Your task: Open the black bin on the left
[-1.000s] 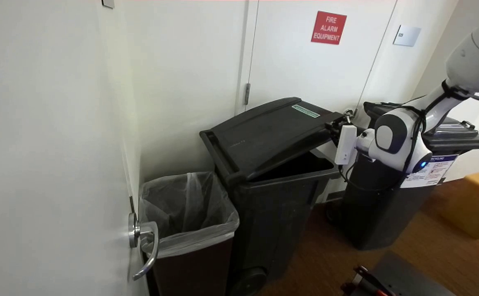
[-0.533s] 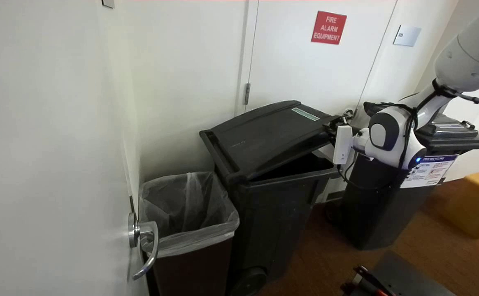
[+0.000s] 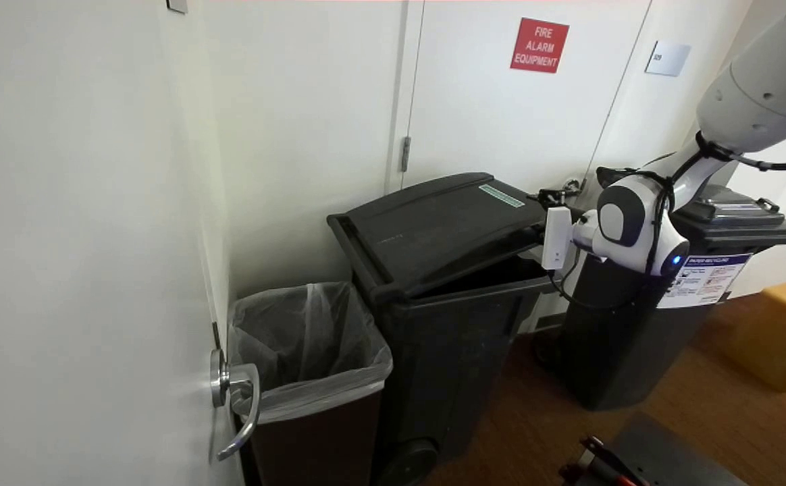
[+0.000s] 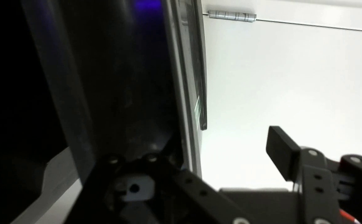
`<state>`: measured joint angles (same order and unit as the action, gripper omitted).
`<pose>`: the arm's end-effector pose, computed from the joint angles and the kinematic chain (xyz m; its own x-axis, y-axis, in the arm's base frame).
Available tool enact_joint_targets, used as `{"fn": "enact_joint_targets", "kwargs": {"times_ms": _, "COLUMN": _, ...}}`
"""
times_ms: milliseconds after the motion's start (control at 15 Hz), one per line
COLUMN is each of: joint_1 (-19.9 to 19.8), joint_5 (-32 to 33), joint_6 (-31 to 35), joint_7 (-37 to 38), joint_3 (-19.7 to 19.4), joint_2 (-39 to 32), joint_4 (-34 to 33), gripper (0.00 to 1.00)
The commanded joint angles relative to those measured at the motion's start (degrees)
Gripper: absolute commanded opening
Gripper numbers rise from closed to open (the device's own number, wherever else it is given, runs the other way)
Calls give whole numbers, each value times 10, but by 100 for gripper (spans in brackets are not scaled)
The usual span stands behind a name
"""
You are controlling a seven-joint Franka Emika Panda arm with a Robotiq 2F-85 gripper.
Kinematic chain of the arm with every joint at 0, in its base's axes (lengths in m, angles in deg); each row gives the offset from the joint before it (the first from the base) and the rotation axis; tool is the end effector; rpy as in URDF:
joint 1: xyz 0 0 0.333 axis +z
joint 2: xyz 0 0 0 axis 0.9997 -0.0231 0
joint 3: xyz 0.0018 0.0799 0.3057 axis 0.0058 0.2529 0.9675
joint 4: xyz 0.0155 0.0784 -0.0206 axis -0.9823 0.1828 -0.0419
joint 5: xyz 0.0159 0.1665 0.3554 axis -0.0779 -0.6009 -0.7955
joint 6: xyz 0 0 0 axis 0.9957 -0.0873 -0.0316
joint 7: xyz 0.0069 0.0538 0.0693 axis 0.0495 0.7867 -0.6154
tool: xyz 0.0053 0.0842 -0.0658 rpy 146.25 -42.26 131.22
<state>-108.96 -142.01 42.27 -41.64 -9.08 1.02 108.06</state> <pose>0.4273 -0.3313 0.2614 -0.2519 -0.9595 0.1264 -0.2113 -0.0729 -0.9747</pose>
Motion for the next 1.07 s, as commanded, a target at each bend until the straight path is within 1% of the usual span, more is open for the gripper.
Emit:
{"fn": "enact_joint_targets", "kwargs": {"times_ms": 0, "joint_1": 29, "joint_5": 1, "joint_6": -15, "joint_7": 9, "joint_3": -1, "joint_2": -9, "joint_4": -39, "gripper": 45}}
{"fn": "enact_joint_targets", "kwargs": {"times_ms": 200, "joint_1": 31, "joint_5": 1, "joint_6": -15, "joint_7": 9, "joint_3": -3, "joint_2": -14, "joint_4": -38, "gripper": 27}}
{"fn": "enact_joint_targets", "kwargs": {"times_ms": 400, "joint_1": 34, "joint_5": 1, "joint_6": -15, "joint_7": -2, "joint_3": -6, "joint_2": -14, "joint_4": -32, "gripper": 4}}
{"fn": "enact_joint_targets", "kwargs": {"times_ms": 467, "joint_1": 35, "joint_5": 1, "joint_6": -16, "joint_7": -9, "joint_3": -7, "joint_2": -11, "joint_4": -29, "gripper": 0}}
{"fn": "enact_joint_targets", "kwargs": {"times_ms": 533, "joint_1": 36, "joint_5": 1, "joint_6": -16, "joint_7": -19, "joint_3": -8, "joint_2": -5, "joint_4": -24, "gripper": 0}}
{"fn": "enact_joint_targets", "kwargs": {"times_ms": 600, "joint_1": 36, "joint_5": 1, "joint_6": -15, "joint_7": -31, "joint_3": -8, "joint_2": -2, "joint_4": -22, "gripper": 3}}
{"fn": "enact_joint_targets", "kwargs": {"times_ms": 1000, "joint_1": 42, "joint_5": 1, "joint_6": -3, "joint_7": -118, "joint_3": -17, "joint_2": 48, "joint_4": 10, "gripper": 3}}
